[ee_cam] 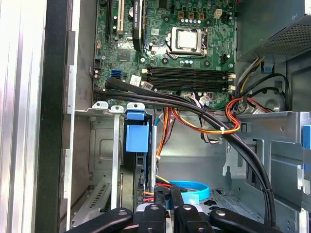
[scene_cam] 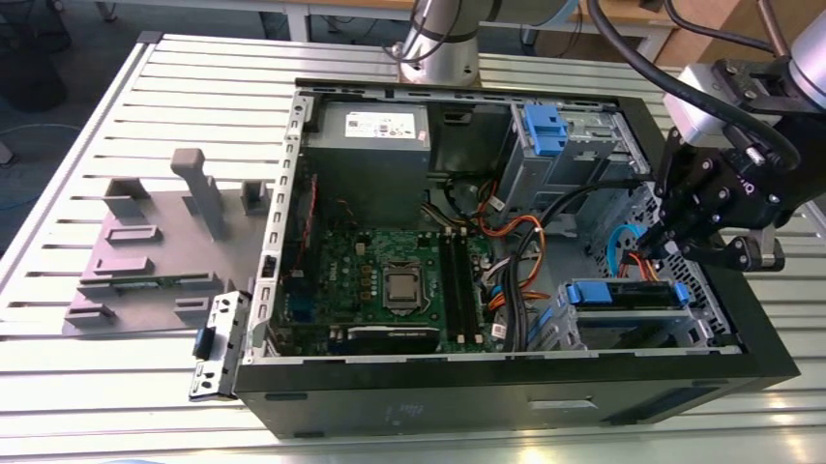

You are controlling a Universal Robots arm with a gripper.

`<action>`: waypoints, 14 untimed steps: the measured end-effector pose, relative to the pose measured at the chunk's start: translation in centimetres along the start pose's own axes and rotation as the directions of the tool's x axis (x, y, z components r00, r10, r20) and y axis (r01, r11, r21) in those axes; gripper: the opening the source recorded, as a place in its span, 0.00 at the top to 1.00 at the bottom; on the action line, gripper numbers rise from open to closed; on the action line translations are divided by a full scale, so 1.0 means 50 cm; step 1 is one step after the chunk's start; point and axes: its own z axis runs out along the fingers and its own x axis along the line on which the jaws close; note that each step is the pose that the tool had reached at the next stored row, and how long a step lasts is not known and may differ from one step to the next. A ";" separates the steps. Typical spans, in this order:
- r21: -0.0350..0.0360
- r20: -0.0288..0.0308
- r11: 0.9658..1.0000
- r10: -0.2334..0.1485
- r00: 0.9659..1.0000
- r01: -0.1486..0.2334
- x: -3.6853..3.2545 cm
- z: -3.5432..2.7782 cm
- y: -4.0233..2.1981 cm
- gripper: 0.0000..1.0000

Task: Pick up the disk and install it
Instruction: 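Insert the first disk wire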

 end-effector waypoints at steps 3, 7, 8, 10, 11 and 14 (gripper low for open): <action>0.000 0.000 1.000 0.000 1.000 0.000 0.003 0.000 0.003 0.84; 0.000 0.000 1.000 0.000 1.000 0.000 0.008 0.003 0.008 0.84; 0.000 0.000 1.000 0.000 1.000 0.000 0.010 0.004 0.009 0.84; 0.000 0.000 1.000 -0.001 1.000 0.001 0.013 0.006 0.010 0.84; 0.000 0.000 1.000 -0.001 1.000 0.001 0.014 0.007 0.010 0.84; 0.000 0.000 1.000 -0.001 1.000 0.001 0.018 0.009 0.011 0.84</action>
